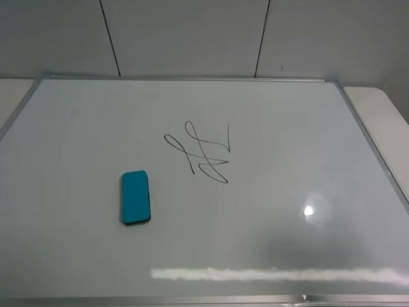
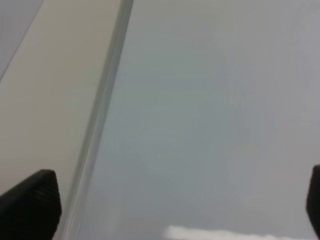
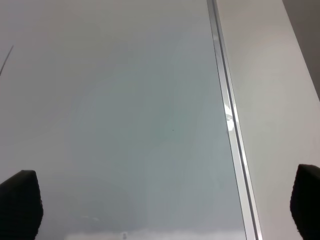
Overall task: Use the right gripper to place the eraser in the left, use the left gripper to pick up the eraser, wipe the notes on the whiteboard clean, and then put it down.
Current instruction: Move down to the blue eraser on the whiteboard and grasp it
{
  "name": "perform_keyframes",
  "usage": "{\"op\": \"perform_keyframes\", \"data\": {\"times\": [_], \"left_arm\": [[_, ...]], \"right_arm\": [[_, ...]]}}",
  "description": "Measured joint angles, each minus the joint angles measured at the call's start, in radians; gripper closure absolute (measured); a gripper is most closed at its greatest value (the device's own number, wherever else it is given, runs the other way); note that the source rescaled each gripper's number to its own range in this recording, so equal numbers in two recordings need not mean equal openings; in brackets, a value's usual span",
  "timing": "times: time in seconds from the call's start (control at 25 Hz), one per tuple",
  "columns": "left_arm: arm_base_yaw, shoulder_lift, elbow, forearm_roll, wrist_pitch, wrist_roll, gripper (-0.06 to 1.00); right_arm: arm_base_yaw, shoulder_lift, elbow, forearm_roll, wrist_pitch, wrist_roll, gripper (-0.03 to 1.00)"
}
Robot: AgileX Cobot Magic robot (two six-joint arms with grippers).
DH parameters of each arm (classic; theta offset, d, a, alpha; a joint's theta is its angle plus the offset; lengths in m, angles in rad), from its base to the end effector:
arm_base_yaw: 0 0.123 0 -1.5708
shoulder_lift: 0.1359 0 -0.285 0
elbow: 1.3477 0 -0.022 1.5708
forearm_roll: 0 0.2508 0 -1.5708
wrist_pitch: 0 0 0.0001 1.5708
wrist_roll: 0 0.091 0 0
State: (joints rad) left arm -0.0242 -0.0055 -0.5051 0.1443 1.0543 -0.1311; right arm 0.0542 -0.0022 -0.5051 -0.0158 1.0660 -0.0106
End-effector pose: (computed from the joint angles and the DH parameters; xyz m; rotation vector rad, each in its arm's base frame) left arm -0.0062 0.0115 0.2799 -0.1149 2.0165 0.0737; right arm -0.0059 -0.0016 0.2783 -0.0653 2.0412 0.0084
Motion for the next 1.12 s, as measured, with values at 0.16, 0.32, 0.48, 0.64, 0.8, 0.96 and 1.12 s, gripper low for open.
{"op": "perform_keyframes", "data": {"times": [0.16, 0.32, 0.48, 0.64, 0.8, 0.96, 1.12], "left_arm": [[0.0, 0.0, 0.0, 0.0, 0.0, 0.0, -0.06], [0.0, 0.0, 0.0, 0.0, 0.0, 0.0, -0.06], [0.0, 0.0, 0.0, 0.0, 0.0, 0.0, -0.06], [0.0, 0.0, 0.0, 0.0, 0.0, 0.0, -0.06], [0.0, 0.0, 0.0, 0.0, 0.0, 0.0, -0.06], [0.0, 0.0, 0.0, 0.0, 0.0, 0.0, -0.06], [0.0, 0.0, 0.0, 0.0, 0.0, 0.0, -0.06]], "right_arm": [[0.0, 0.0, 0.0, 0.0, 0.0, 0.0, -0.03], [0.0, 0.0, 0.0, 0.0, 0.0, 0.0, -0.03], [0.0, 0.0, 0.0, 0.0, 0.0, 0.0, -0.03], [0.0, 0.0, 0.0, 0.0, 0.0, 0.0, -0.03], [0.0, 0.0, 0.0, 0.0, 0.0, 0.0, -0.03], [0.0, 0.0, 0.0, 0.0, 0.0, 0.0, -0.03], [0.0, 0.0, 0.0, 0.0, 0.0, 0.0, -0.03]]}}
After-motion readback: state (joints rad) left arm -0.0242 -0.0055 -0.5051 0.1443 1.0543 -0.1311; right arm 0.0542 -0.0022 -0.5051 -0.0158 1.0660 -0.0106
